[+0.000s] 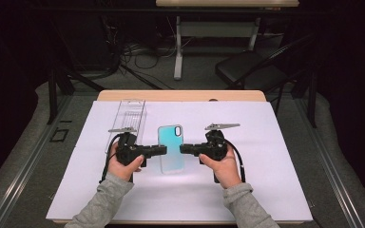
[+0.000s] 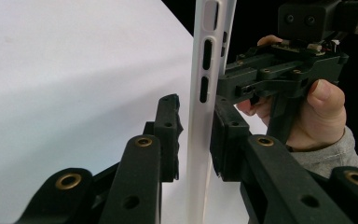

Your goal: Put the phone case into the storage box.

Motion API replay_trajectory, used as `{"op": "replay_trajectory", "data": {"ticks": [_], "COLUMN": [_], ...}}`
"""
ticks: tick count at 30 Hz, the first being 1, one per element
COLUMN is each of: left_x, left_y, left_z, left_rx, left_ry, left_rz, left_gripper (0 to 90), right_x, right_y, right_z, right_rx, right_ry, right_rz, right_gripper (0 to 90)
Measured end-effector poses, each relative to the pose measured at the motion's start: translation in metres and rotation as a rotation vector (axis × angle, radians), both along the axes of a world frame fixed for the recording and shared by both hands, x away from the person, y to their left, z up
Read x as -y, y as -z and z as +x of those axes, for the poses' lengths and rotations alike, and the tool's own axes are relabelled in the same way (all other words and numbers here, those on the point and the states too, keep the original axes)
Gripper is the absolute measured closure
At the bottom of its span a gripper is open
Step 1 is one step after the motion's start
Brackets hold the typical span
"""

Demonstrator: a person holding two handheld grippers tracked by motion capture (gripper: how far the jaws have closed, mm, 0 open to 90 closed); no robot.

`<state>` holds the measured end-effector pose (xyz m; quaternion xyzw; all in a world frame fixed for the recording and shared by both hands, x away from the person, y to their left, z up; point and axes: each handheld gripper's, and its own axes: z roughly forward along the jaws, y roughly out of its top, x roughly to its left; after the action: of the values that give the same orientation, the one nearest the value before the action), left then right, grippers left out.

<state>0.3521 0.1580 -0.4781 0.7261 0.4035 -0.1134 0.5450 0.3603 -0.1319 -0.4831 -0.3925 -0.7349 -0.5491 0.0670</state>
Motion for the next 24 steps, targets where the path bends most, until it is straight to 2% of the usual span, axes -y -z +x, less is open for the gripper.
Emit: {"op": "replay_trajectory", "data": {"ticks": [11,22,24], "left_x": [-0.001,-0.003,-0.003], "left_y": [0.001,-0.001,-0.001], "left_z": [0.001,0.002,0.002], "left_rx": [0.013,0.058,0.072], "left_ry": [-0.019,-0.043,-0.055], "left_rz": [-0.002,0.033,0.058], "left_gripper": [65.6,61.1,60.6], "right_x": [0.005,0.012,0.013], "right_y": [-0.001,-0.002,-0.002], "right_z": [0.001,0.003,0.003], "right_rx": [0.011,0.024,0.029], "right_ry": [0.026,0.063,0.071], "right_rz": [-0.018,-0.045,-0.049], "right_gripper": [83.8,83.8,83.8]}}
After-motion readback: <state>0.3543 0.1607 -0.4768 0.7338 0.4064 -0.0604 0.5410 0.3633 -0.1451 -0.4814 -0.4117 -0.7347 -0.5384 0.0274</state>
